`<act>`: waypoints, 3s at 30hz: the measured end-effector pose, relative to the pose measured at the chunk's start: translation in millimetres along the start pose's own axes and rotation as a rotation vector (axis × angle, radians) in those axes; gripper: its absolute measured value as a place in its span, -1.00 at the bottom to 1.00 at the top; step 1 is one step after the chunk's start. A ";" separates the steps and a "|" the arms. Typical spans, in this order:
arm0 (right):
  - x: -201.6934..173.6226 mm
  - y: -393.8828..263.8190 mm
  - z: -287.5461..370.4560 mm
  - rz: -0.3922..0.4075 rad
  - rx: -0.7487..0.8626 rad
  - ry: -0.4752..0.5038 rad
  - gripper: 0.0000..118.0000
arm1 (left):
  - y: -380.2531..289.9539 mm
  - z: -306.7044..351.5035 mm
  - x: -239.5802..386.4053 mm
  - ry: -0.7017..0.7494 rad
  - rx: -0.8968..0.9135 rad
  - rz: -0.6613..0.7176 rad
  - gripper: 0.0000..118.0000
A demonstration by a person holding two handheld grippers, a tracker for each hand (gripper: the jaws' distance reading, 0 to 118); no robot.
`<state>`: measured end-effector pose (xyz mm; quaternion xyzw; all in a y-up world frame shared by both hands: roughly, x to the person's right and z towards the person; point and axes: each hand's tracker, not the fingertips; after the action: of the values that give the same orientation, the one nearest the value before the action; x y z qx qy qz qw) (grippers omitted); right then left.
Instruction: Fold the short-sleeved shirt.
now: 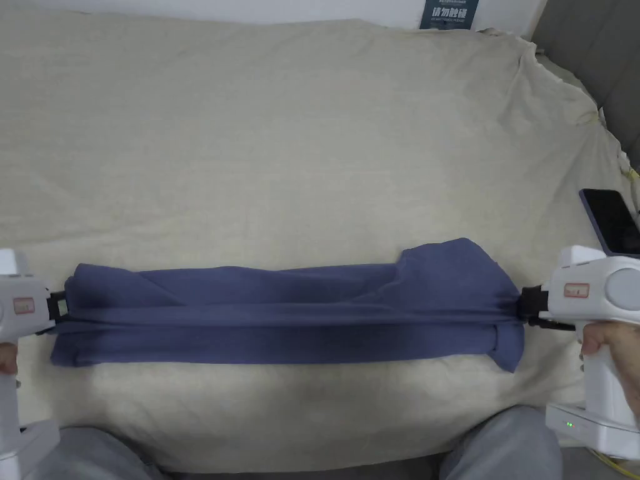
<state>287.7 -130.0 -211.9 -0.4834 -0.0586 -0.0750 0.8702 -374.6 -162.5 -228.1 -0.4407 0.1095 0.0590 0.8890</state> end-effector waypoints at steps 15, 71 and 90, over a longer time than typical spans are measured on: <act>-11.2 25.5 71.6 0.123 0.271 -0.055 0.89 | 6.8 88.3 37.0 0.086 0.261 0.017 0.97; -122.9 -2.5 111.1 0.168 0.741 0.116 -1.00 | 38.5 47.0 -45.4 -0.609 -0.025 0.347 0.89; -127.6 -3.3 96.2 0.157 0.673 0.090 -1.00 | 1.5 -16.8 -37.3 -0.780 -0.281 0.448 0.55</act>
<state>159.0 -40.5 -180.8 -0.1686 -0.0045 -0.0056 0.9857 -413.5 -175.3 -229.9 -0.4674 -0.1495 0.4248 0.7608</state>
